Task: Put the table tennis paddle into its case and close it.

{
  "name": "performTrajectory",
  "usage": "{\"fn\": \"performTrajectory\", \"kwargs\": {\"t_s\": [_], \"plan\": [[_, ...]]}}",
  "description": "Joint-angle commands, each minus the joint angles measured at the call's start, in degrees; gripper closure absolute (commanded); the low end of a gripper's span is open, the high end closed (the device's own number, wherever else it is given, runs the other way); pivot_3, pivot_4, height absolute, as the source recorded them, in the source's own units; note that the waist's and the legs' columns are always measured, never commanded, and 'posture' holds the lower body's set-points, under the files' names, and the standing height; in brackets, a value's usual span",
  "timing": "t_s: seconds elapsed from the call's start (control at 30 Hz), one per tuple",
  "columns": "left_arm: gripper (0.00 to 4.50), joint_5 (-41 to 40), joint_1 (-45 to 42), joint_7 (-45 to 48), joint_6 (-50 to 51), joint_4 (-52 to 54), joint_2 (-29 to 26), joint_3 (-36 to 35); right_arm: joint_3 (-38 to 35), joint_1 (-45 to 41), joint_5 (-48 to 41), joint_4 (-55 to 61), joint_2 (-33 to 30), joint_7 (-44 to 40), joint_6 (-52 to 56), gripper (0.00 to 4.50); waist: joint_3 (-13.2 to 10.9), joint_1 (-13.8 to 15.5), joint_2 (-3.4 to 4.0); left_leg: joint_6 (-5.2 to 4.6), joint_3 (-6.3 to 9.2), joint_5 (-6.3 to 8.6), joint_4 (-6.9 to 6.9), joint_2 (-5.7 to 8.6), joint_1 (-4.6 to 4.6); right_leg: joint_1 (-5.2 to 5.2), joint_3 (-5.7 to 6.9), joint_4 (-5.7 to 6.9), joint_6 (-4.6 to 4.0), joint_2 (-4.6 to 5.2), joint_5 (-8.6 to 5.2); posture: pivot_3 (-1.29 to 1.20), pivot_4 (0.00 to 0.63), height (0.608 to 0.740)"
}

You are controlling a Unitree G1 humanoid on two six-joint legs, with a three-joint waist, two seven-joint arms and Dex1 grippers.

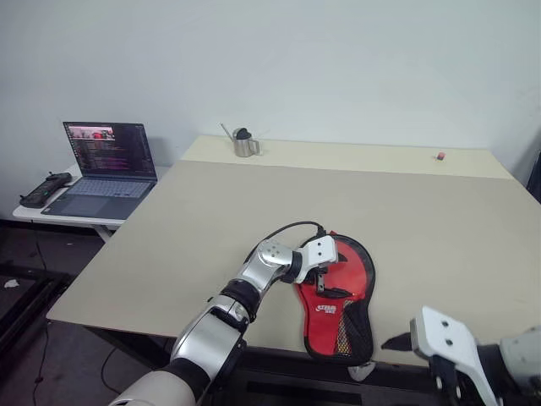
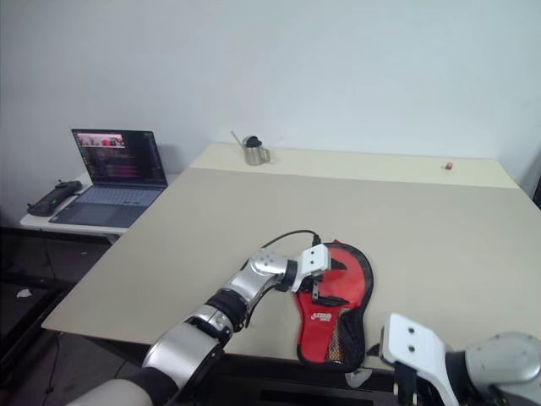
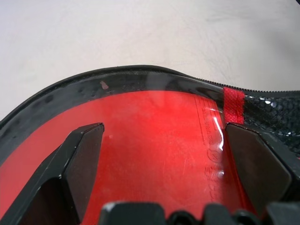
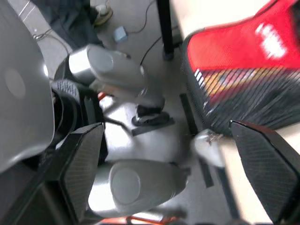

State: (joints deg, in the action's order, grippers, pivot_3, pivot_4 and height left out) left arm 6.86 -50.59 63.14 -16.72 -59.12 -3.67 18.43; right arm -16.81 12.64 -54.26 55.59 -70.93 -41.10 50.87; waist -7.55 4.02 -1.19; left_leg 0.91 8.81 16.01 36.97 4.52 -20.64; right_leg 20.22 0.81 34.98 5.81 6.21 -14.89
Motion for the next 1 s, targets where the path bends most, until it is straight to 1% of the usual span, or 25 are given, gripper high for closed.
{"fn": "performTrajectory", "kwargs": {"t_s": [0.03,0.17,0.3,0.37,0.47,0.53,0.6,0.67,0.73,0.8,0.9,1.0], "plan": [[0.00,3.88,6.42,0.50,2.86,-3.18,-1.58,3.32,2.62,-9.61,0.92,-8.66,3.30,2.23,-0.99,0.05,0.00,-0.27,-0.02,0.00,0.00,0.00,0.00,0.00,0.00,0.00,0.00,0.00,0.00,0.00,0.00,0.00,0.150,0.740],[0.00,2.80,8.65,0.73,3.78,0.50,-3.68,2.44,10.44,-19.47,9.68,-18.72,8.89,3.86,-3.85,0.05,0.03,-1.19,0.02,0.01,0.01,0.00,-0.06,-0.02,0.04,0.03,-0.03,0.01,-0.06,-0.02,-0.03,0.00,0.150,0.740],[0.00,1.50,10.31,0.48,5.28,4.60,-5.75,1.76,15.72,-23.77,18.40,-28.06,15.55,0.82,-13.40,0.05,0.07,-1.95,0.13,0.06,0.02,0.03,-0.13,-0.04,0.01,0.10,-0.05,0.07,-0.12,-0.09,-0.05,0.00,0.150,0.740],[0.00,0.64,10.86,0.19,6.07,6.76,-6.45,1.24,17.02,-25.31,20.50,-30.79,18.85,-0.53,-16.75,0.05,0.12,-2.58,0.24,0.07,0.02,0.04,-0.13,-0.03,-0.01,0.11,-0.07,0.08,-0.12,-0.09,-0.05,0.00,0.150,0.740],[0.00,-0.67,11.54,-0.93,7.34,10.38,-7.25,0.34,17.78,-28.12,20.33,-36.21,23.37,-2.68,-17.17,0.05,0.07,-3.21,0.35,0.07,0.02,0.04,-0.13,-0.01,0.02,0.11,-0.12,0.10,-0.13,-0.09,-0.04,0.00,0.150,0.740],[0.00,-1.32,12.22,-1.93,7.66,12.95,-7.93,-0.33,18.10,-29.38,22.16,-38.97,25.90,-3.20,-19.52,0.05,0.03,-3.61,0.36,0.07,0.02,0.04,-0.12,-0.02,0.02,0.11,-0.13,0.11,-0.13,-0.11,-0.04,0.00,0.150,0.740],[0.00,-3.76,14.63,-2.95,9.42,21.53,-10.60,-3.12,18.93,-32.23,24.68,-44.95,30.20,-3.50,-23.81,0.05,-0.12,-4.33,0.36,0.07,0.04,0.04,-0.13,-0.03,0.05,0.13,-0.15,0.14,-0.14,-0.12,-0.04,0.00,0.150,0.740],[0.00,-7.09,17.80,-2.70,14.10,32.17,-14.15,-6.27,19.27,-34.79,25.79,-49.64,32.86,-5.09,-25.83,0.05,-0.33,-5.25,0.41,0.10,0.03,0.05,-0.15,-0.10,0.00,0.30,-0.29,0.22,-0.25,-0.26,0.03,0.00,0.150,0.740],[0.00,-12.05,21.41,-2.26,21.52,43.65,-17.26,-9.32,19.12,-36.83,26.49,-53.61,34.01,-7.10,-26.88,0.05,-0.65,-5.97,0.45,0.17,0.00,0.02,-0.13,-0.13,-0.20,0.73,-0.42,0.57,-0.62,-0.32,0.17,0.00,0.150,0.740],[0.00,-18.36,24.93,-2.78,31.14,54.38,-19.83,-12.74,18.91,-39.14,27.41,-58.38,34.96,-8.59,-28.00,0.05,-1.34,-6.11,0.57,0.26,-0.21,0.00,-0.11,-0.14,-0.31,1.21,-0.68,1.11,-0.91,-0.31,0.02,0.00,0.150,0.740],[0.00,-24.44,29.56,-5.03,40.60,65.24,-23.04,-17.47,18.88,-43.41,29.73,-67.54,36.04,-11.00,-31.50,0.05,-1.81,-5.86,0.71,0.43,-0.23,-0.10,-0.11,-0.19,-0.54,1.60,-0.70,1.33,-1.02,-0.34,-0.04,0.00,0.150,0.740],[0.00,-28.29,32.84,-9.19,46.32,70.81,-23.81,-21.74,18.70,-48.13,32.74,-78.67,36.80,-13.18,-36.51,0.05,-1.84,-5.59,0.73,0.62,-0.38,-0.20,0.01,-0.15,-1.04,2.11,-0.77,1.46,-1.03,-0.28,-0.04,0.00,0.150,0.740]]}}
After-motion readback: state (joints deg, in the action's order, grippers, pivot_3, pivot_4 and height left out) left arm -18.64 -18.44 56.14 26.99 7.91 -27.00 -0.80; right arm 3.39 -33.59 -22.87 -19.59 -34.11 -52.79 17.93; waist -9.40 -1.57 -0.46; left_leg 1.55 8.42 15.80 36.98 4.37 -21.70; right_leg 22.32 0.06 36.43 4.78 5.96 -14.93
